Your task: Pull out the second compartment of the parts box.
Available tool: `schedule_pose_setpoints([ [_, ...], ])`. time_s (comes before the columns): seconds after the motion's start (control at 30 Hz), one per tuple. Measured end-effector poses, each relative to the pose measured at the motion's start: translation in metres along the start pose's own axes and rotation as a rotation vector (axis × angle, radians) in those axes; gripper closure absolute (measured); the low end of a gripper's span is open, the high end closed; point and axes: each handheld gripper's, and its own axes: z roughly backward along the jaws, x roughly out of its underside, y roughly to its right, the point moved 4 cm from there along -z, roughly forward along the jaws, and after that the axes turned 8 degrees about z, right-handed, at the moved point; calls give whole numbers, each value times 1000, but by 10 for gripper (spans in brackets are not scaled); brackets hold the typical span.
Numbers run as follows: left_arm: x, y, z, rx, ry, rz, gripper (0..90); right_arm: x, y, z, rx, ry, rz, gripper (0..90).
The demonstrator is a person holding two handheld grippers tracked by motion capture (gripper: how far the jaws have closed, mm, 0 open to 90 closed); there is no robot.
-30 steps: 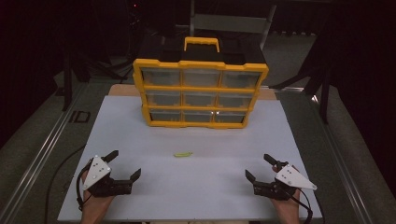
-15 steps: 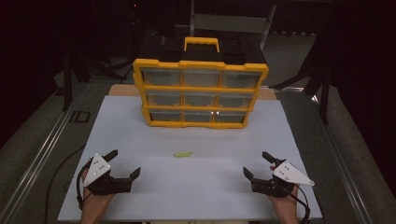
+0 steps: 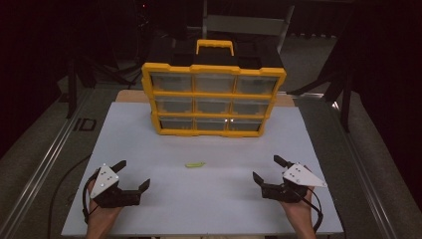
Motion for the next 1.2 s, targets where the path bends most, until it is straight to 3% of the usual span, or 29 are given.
schedule_pose_setpoints([
  [0.77,2,-2,0,-6,-1,12,1,-34,1,-18,24,-14,67,91],
  [1.2,2,-2,0,-6,-11,10,1,-57,-2,-30,16,18,90,91],
])
